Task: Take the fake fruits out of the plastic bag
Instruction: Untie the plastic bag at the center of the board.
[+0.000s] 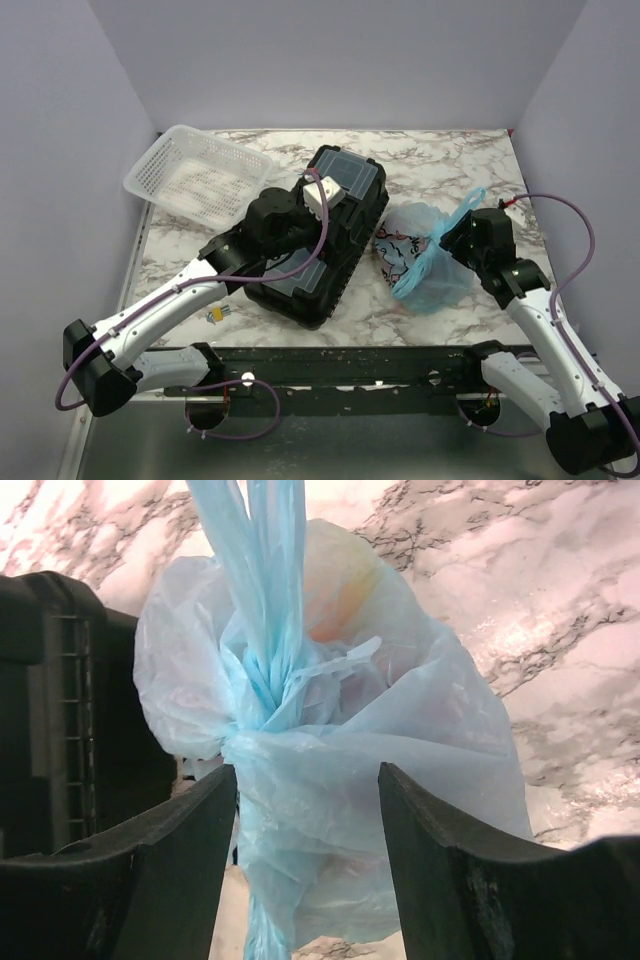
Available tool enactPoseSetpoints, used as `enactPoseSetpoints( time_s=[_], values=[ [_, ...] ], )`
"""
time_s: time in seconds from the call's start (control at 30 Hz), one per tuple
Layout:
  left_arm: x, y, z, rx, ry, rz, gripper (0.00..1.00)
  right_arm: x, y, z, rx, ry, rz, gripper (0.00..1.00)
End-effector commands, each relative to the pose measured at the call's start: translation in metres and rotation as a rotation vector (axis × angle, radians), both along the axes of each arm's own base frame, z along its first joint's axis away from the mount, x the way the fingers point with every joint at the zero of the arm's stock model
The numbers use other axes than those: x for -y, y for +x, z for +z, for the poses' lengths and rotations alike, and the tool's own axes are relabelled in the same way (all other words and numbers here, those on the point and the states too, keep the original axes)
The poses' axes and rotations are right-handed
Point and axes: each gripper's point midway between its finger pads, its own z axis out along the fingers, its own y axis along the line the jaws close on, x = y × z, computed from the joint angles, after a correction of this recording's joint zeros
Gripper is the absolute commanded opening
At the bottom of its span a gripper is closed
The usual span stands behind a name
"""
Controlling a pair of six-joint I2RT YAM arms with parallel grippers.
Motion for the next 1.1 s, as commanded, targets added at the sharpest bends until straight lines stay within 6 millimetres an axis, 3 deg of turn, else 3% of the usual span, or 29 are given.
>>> enactPoseSetpoints(
  time_s=[0.0, 0.17, 0.33, 0.47, 0.6, 0.77, 0.87, 0.93, 1.07],
  values=[
    [0.007, -0.005, 0.006, 0.031, 0.016, -0.015, 0.98, 0.004, 0.009, 0.0, 0.022, -0.067, 0.02, 0.61],
    [0.012, -0.006, 0.0, 0.053, 0.053, -0.023, 0.98, -0.018, 0.015, -0.014, -0.042, -0.035, 0.136, 0.61],
    [0.02, -0.008, 0.001, 0.014, 0.03, -0.037, 0.98, -0.022, 0.013, -0.025, -0.04, -0.017, 0.159, 0.6],
    [0.033, -0.013, 0.004, -0.072, -0.008, -0.061, 0.98, -0.022, 0.01, -0.03, -0.032, -0.005, 0.15, 0.32],
    [0.05, -0.015, 0.009, -0.135, -0.046, -0.104, 0.97, -0.032, 0.007, -0.027, 0.036, 0.012, 0.231, 0.13],
    [0.082, -0.002, 0.012, -0.093, -0.042, -0.188, 0.92, -0.038, 0.001, -0.023, 0.079, 0.017, 0.288, 0.03],
    [0.1, 0.013, 0.007, 0.015, 0.078, -0.222, 0.91, -0.043, 0.001, -0.022, 0.084, 0.026, 0.313, 0.01],
    [0.114, 0.028, 0.0, 0.138, 0.201, -0.218, 0.87, -0.044, 0.001, -0.021, 0.083, 0.031, 0.323, 0.01],
    [0.131, 0.064, -0.036, 0.33, 0.379, -0.155, 0.83, -0.048, -0.002, -0.015, 0.096, 0.055, 0.332, 0.01]
  ],
)
